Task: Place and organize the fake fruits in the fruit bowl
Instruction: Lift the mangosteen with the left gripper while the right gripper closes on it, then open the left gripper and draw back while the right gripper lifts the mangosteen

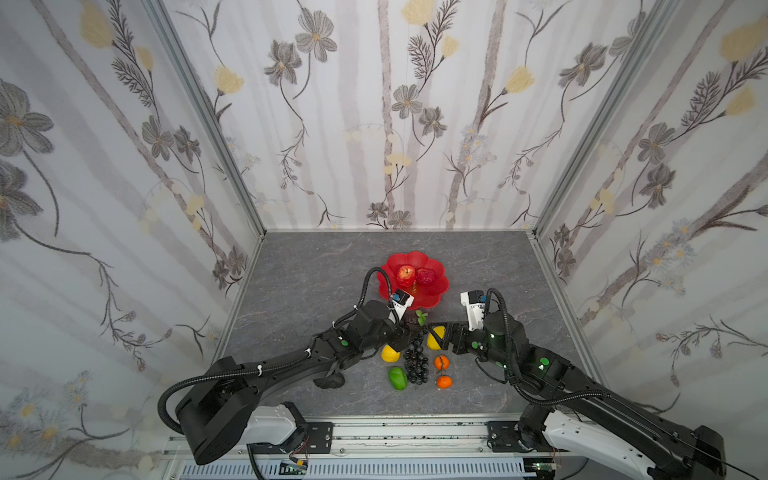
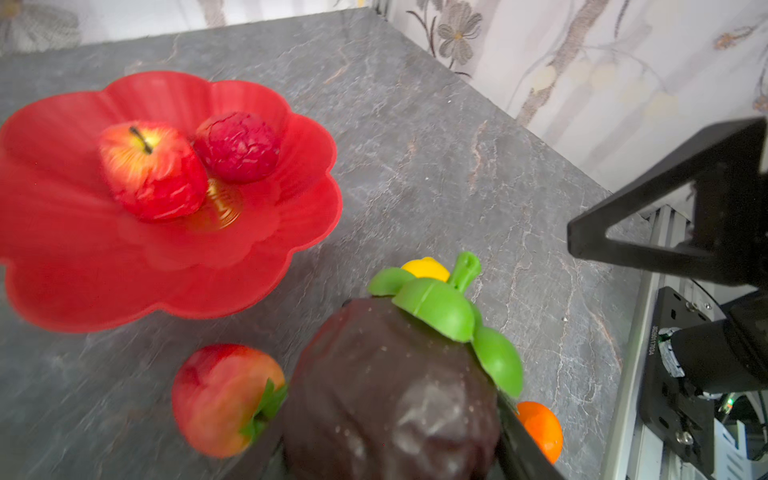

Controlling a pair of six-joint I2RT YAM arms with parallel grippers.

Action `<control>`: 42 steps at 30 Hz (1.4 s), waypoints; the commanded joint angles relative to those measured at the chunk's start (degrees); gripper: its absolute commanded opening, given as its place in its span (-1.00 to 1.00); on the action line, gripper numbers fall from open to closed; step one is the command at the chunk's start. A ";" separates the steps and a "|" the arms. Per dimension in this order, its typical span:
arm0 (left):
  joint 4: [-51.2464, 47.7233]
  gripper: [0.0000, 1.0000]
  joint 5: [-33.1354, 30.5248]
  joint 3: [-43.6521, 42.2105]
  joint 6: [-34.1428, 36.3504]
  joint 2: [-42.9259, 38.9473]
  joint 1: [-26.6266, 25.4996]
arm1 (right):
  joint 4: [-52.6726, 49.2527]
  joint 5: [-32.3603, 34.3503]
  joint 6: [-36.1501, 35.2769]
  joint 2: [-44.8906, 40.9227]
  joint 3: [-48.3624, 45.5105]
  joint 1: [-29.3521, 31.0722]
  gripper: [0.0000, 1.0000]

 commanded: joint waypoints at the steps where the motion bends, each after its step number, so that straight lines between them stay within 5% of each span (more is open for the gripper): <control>1: 10.98 -0.12 2.96 -0.26 7.08 1.80 -1.17 | 0.49 1.52 0.59 -0.84 1.09 0.44 0.60; 16: 16.31 -0.11 8.25 -2.83 6.46 1.88 -1.54 | -0.03 3.62 0.79 -0.33 1.05 0.42 -0.27; 42: 18.63 -0.05 10.62 -4.02 4.77 1.36 -1.08 | 1.63 1.87 0.57 0.30 0.88 0.72 -0.82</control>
